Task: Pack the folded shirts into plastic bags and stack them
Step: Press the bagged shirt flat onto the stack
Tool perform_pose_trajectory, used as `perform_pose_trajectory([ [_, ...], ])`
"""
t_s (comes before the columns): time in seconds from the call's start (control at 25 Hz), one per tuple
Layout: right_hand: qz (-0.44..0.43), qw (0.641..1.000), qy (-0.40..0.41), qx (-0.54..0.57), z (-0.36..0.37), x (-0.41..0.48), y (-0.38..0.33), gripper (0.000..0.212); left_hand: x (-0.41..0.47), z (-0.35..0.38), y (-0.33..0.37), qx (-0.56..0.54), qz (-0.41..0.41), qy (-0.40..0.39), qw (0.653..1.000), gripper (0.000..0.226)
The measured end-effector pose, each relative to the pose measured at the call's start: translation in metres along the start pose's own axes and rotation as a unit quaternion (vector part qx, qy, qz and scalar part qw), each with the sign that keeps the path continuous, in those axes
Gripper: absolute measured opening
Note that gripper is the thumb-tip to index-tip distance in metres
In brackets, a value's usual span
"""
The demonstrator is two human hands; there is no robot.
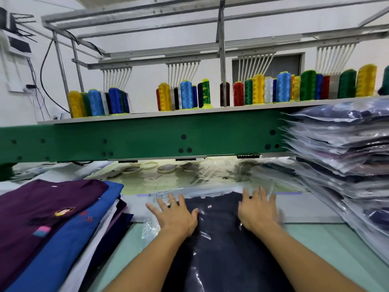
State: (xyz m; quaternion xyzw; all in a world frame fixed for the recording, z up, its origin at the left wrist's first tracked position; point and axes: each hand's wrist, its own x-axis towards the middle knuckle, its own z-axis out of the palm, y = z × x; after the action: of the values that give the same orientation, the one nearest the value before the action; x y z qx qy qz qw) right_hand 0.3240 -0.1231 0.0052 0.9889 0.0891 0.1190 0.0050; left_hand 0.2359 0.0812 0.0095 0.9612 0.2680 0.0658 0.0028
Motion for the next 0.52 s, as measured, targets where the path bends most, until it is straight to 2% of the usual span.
perform_pose_trajectory([
  [0.24,-0.084,0.988,0.06,0.117,-0.027,-0.077,-0.014,0.063,-0.074,-0.022,0.013,-0.098,0.066,0.029,0.993,0.069],
  [0.4,-0.164,0.975,-0.009,0.152,-0.014,-0.146,-0.031,0.057,-0.126,-0.004,0.009,-0.127,0.077,0.012,0.989,0.061],
  [0.52,-0.159,0.978,-0.058,0.126,0.0,-0.173,-0.023,0.059,-0.153,0.019,-0.006,-0.119,0.079,-0.007,0.99,0.06],
])
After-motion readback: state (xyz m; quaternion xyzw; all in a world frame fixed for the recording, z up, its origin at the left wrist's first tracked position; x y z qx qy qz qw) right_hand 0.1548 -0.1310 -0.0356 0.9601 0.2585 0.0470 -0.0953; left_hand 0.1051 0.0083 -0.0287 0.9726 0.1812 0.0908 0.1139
